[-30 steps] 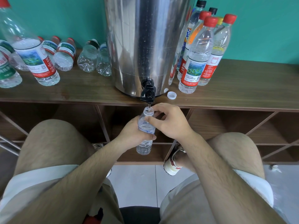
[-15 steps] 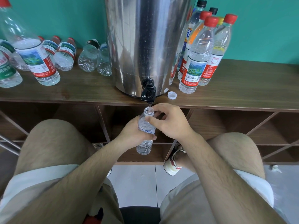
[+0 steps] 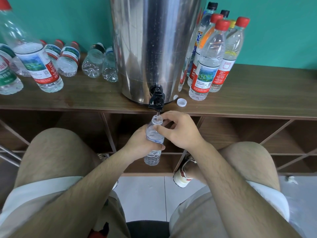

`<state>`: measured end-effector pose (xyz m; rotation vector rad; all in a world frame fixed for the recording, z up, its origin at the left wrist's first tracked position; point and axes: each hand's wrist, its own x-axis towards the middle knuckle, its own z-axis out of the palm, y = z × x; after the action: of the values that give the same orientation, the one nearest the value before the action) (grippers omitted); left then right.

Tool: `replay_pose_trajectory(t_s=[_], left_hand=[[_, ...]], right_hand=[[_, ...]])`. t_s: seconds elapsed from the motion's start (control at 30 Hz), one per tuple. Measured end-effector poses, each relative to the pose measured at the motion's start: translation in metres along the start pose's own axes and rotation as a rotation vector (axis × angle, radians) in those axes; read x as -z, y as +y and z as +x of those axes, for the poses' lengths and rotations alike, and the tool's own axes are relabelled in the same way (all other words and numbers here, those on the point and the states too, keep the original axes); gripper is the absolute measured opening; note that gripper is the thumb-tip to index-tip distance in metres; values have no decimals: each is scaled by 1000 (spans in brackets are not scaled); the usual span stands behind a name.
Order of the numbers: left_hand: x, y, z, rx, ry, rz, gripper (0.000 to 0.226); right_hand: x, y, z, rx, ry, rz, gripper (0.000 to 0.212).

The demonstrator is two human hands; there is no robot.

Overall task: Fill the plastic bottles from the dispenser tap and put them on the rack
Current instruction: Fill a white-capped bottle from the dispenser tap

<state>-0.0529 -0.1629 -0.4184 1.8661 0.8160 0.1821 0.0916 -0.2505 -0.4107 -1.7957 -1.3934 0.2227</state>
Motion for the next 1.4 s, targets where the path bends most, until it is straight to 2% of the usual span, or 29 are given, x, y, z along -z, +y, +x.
replay_pose_trajectory(t_s=[0.63, 1.4], left_hand=[[-1, -4, 3, 7, 9, 13, 74], [-3, -8, 8, 9, 7, 55, 81]], right_hand=[[-1, 1, -1, 4, -4, -18, 21], [-1, -1, -2, -1, -3, -44, 22]])
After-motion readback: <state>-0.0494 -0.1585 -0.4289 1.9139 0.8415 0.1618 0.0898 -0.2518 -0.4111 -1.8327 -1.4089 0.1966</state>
